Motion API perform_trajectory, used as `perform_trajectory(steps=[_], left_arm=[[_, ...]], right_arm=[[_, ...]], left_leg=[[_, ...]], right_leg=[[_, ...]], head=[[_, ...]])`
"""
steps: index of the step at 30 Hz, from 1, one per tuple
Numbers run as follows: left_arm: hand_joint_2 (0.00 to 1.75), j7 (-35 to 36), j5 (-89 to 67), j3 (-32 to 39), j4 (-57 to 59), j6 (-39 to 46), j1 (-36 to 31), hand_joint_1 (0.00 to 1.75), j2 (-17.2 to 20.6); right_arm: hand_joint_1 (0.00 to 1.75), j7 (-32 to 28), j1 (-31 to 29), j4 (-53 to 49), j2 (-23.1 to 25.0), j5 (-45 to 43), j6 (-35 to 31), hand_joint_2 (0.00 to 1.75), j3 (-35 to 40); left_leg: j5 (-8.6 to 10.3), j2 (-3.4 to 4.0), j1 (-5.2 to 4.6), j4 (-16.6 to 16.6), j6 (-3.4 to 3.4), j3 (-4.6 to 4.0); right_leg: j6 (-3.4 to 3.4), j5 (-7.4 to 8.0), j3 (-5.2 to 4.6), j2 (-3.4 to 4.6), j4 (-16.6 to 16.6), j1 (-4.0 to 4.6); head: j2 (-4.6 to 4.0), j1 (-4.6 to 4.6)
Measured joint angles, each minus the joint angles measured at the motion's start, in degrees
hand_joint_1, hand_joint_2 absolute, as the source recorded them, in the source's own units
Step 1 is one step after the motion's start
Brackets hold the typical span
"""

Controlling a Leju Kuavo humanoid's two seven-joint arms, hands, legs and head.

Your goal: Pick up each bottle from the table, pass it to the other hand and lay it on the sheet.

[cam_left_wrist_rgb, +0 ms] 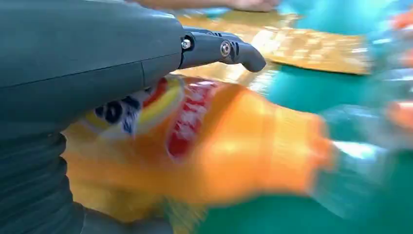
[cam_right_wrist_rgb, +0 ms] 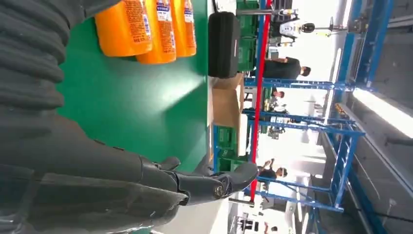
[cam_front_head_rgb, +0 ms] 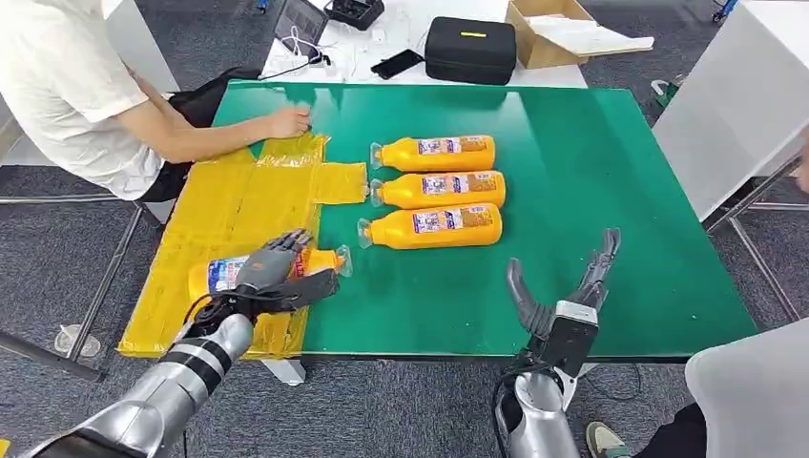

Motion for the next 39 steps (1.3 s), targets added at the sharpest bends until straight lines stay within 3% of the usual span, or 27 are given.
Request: perform_trajectory(steps=[7, 19, 25, 29, 31, 33, 36, 39], left_arm=[[1.75, -4.9, 4.6, -0.2, -8.2, -0.1, 5.8, 0.00, -0.5], [1.75, -6.0, 10.5, -1.9, -18.2, 1.1, 11.0, 0.00, -1.2], [1.75, -6.2, 13.8, -3.0, -24.7, 15.2, 14.6, 0.00, -2.6], [1.75, -6.3, 14.1, -3.0, -27.4, 18.1, 16.1, 0.00, -3.6], [1.75, -7.0, 15.1, -3.0, -28.4, 21.2, 16.9, 0.00, -4.2], [1.75, -8.5, 18.6, -2.8, -30.5, 24.3, 18.3, 0.00, -5.1], [1.75, -9.7, 25.1, -3.1, -35.2, 25.2, 21.1, 0.00, -6.9], [1.75, -9.3, 31.5, -4.4, -39.2, 24.3, 23.3, 0.00, -7.8]], right_arm=[[0.00, 0.0, 0.0, 0.3, -0.3, 0.4, 0.0, 1.75, 0.9], [0.00, 0.0, 0.0, 0.3, -0.8, 0.9, -1.1, 1.75, 1.7], [0.00, 0.0, 0.0, 1.2, -1.4, 5.6, -2.2, 1.75, 2.7], [0.00, 0.0, 0.0, 2.4, -1.9, 7.1, -2.2, 1.75, 3.5], [0.00, 0.0, -0.2, 3.6, -2.3, 10.3, -2.2, 1.75, 4.0], [0.00, 1.2, -1.5, 6.5, -3.0, 19.7, -2.2, 1.75, 4.5], [0.00, 7.0, -4.4, 10.8, -5.0, 38.8, -2.4, 1.75, 4.6], [0.00, 12.0, -7.9, 16.0, -7.6, 45.9, -2.4, 1.75, 5.7]], left_leg=[[-0.02, 0.01, -0.01, 0.0, 0.00, -0.05], [-0.02, 0.02, 0.00, 0.0, 0.00, -0.09], [-0.04, 0.01, -0.01, 0.0, 0.00, -0.14], [-0.03, 0.01, 0.00, 0.0, 0.00, -0.15], [-0.03, 0.00, 0.00, 0.0, 0.00, -0.16], [-0.04, 0.02, -0.01, 0.0, 0.00, -0.15], [-0.03, -0.03, -0.02, 0.0, 0.01, -0.19], [-0.02, -0.06, -0.06, 0.0, 0.02, -0.21]], right_leg=[[0.00, 0.00, -0.07, 0.01, 0.0, 0.00], [0.00, 0.00, -0.10, 0.01, 0.0, 0.00], [0.00, -0.01, -0.14, 0.00, 0.0, 0.00], [0.00, -0.02, -0.14, 0.01, 0.0, 0.00], [0.01, -0.01, -0.14, 0.01, 0.0, 0.00], [0.01, 0.00, -0.16, 0.02, 0.0, -0.01], [0.02, -0.01, -0.15, -0.01, 0.0, -0.01], [0.03, -0.01, -0.14, -0.04, 0.0, -0.05]], head=[[0.00, -0.02], [0.00, 0.00], [0.00, -0.02], [0.00, -0.02], [0.00, -0.02], [0.00, -0.07], [0.02, 0.00], [0.00, -0.02]])
